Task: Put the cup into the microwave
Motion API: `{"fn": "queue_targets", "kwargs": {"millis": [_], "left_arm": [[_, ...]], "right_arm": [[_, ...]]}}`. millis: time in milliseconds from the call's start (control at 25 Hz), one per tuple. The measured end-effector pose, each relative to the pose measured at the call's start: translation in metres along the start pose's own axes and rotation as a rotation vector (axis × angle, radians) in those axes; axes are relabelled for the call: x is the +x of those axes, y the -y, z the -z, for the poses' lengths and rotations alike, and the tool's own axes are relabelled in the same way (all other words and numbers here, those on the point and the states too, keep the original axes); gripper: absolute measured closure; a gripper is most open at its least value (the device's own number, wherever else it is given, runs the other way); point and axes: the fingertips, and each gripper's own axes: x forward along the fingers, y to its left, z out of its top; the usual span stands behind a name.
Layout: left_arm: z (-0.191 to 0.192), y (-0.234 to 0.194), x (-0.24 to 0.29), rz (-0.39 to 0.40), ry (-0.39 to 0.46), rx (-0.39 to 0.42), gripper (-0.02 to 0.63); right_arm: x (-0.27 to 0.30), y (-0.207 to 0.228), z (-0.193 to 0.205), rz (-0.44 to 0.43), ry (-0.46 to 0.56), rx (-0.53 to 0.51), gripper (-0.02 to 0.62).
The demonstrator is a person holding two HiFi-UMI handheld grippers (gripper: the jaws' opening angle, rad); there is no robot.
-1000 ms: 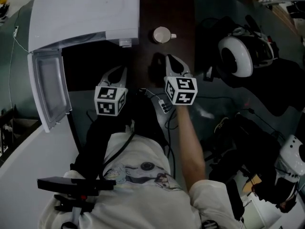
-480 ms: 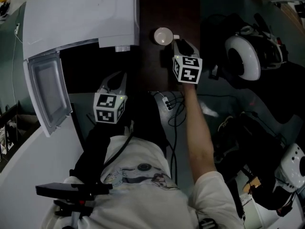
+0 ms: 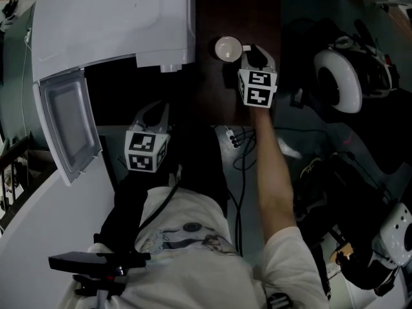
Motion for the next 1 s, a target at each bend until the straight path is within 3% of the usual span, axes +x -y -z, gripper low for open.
{"fn": "queue_targets", "kwargs": {"millis": [80,280,640,1000], "left_arm": [[0.006,-0.002,-0.002,-0.003,-0.011,0.003,0.607],[0.008,0.0,-0.002,0.0,-0.024,0.006,0.607],[0.011,-0.001,-0.013,0.011,0.017,0.005,0.607],[0.014,-0.002,-0.026,0.025,0.094,-0.013,0.607]], "right_arm": [[0.001,-0.004,-0.001,-0.021,0.024,-0.01,0.546],[-0.002,-0.004,-0.004,-0.034,0.049,0.03,0.553],[-0.027,-0.01,0.014,-0.036,0.042,0.218,0.558],[-0.085,-0.05,0.013,-0.03,0.063,0.24,0.558]]}}
